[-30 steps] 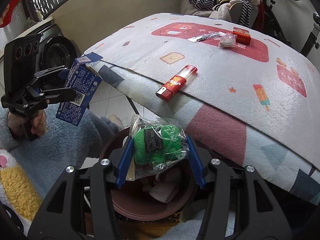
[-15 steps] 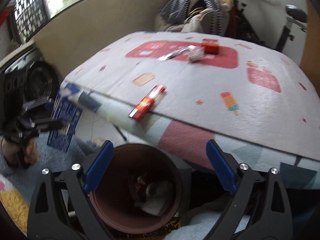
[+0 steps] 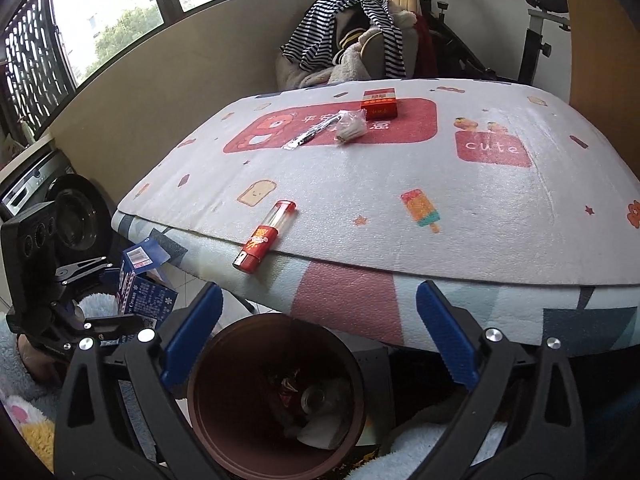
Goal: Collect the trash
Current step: 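Carry the green-toy bag and blue box to the bin, opening right then left gripper, then grasp the red-and-white tube at the table edge with the right gripper, then grasp the clear plastic wrapper with the left gripper while the right holds the tube, then carry the tube and wrapper over the bin and open the right gripper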
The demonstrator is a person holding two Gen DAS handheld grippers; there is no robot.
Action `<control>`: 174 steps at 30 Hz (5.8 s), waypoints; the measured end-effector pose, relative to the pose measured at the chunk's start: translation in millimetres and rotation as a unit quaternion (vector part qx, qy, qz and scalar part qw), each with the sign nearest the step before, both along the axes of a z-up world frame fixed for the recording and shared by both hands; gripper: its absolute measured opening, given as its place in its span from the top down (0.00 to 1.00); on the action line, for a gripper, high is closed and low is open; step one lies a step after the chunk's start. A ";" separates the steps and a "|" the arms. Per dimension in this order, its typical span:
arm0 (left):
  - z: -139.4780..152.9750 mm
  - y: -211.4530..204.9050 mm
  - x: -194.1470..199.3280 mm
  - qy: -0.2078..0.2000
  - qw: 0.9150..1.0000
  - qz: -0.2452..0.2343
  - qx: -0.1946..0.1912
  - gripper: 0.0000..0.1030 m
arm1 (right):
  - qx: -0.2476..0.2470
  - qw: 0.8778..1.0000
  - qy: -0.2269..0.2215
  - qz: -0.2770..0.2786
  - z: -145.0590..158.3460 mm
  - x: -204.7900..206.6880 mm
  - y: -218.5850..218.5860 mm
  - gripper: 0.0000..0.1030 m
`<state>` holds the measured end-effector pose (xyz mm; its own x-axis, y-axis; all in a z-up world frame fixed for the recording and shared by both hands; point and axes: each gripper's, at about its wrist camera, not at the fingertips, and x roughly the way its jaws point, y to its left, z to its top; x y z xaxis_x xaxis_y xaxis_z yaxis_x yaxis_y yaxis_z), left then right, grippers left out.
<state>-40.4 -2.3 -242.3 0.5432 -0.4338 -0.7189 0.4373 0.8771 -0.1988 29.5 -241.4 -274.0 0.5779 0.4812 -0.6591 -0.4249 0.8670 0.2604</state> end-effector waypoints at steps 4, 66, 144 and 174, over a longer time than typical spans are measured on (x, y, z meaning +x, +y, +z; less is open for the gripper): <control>-1.2 -1.9 -0.3 0.001 1.000 -0.004 0.003 0.22 | 0.000 1.000 0.001 0.001 3.9 1.8 0.6 0.07; 53.0 84.4 84.6 -0.094 0.979 0.173 0.053 0.06 | -0.105 0.994 0.033 -0.006 10.0 73.5 53.5 0.06; 63.1 -37.5 211.6 -0.023 1.000 0.007 0.000 0.82 | -0.005 0.996 -0.051 -0.077 42.0 91.7 -33.5 0.75; 77.1 13.9 21.8 -0.043 0.999 0.005 -0.030 0.82 | -0.060 0.995 -0.004 0.085 28.0 -16.9 48.9 0.76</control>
